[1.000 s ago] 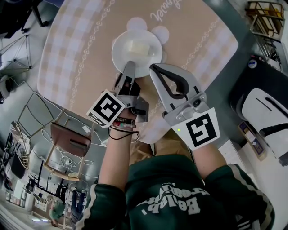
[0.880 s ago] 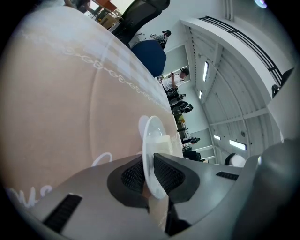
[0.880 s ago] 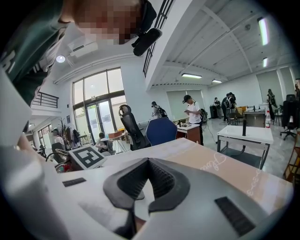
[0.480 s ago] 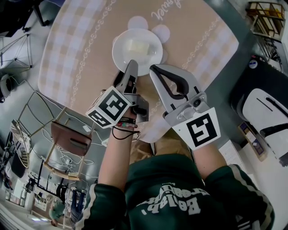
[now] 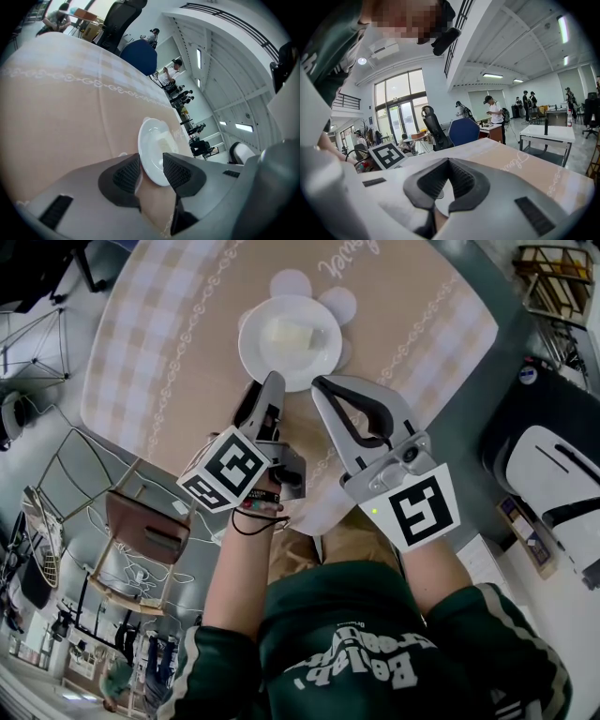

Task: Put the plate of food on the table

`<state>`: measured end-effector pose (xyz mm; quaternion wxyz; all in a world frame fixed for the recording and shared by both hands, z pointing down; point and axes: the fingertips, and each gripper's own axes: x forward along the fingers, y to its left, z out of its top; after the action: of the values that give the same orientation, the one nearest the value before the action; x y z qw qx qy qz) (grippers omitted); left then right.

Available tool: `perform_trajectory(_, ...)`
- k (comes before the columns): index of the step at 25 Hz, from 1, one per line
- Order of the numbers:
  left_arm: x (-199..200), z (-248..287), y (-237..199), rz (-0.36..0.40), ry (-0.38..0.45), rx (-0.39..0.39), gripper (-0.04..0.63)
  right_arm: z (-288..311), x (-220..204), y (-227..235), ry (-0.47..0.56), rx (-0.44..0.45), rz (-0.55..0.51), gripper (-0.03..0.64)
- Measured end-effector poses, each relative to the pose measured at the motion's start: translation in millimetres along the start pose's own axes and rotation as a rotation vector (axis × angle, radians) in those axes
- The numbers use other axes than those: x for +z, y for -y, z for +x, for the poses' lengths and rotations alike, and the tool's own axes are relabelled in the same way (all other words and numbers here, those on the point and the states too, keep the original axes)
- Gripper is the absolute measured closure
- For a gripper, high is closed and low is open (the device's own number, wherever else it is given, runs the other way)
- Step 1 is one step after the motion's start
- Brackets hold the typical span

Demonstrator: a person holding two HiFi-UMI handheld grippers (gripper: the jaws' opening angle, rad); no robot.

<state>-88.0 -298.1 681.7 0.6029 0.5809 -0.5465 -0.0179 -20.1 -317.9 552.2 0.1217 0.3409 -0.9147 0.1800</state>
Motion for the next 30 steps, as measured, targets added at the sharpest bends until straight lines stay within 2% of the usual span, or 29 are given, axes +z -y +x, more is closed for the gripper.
perform_trajectory(10, 4, -19, -3, 0.018, 0.036, -0.012, 0.436, -7, 2, -17, 0.015, 0.015, 0.008, 0.601)
perform_trajectory(13, 7, -27, -1, 0.061, 0.053, -0.005, 0.492, -11, 6, -21, 0.032, 0.019, 0.027, 0.601)
perform_trajectory(16, 5, -39, 3, 0.064, 0.057, -0.003, 0.584, -18, 12, -28, 0.039, 0.019, 0.025, 0.601)
perform_trajectory(23, 8, -59, 26, 0.043, 0.065, -0.087, 0.586, -33, 29, -41, 0.046, -0.011, -0.004, 0.601)
perform_trajectory(25, 10, -67, 36, 0.071, 0.063, -0.112, 0.586, -37, 37, -44, 0.048, -0.028, -0.012, 0.601)
perform_trajectory(30, 19, -93, 72, 0.225, 0.06, -0.16, 0.586, -48, 63, -54, 0.059, -0.069, -0.035, 0.601)
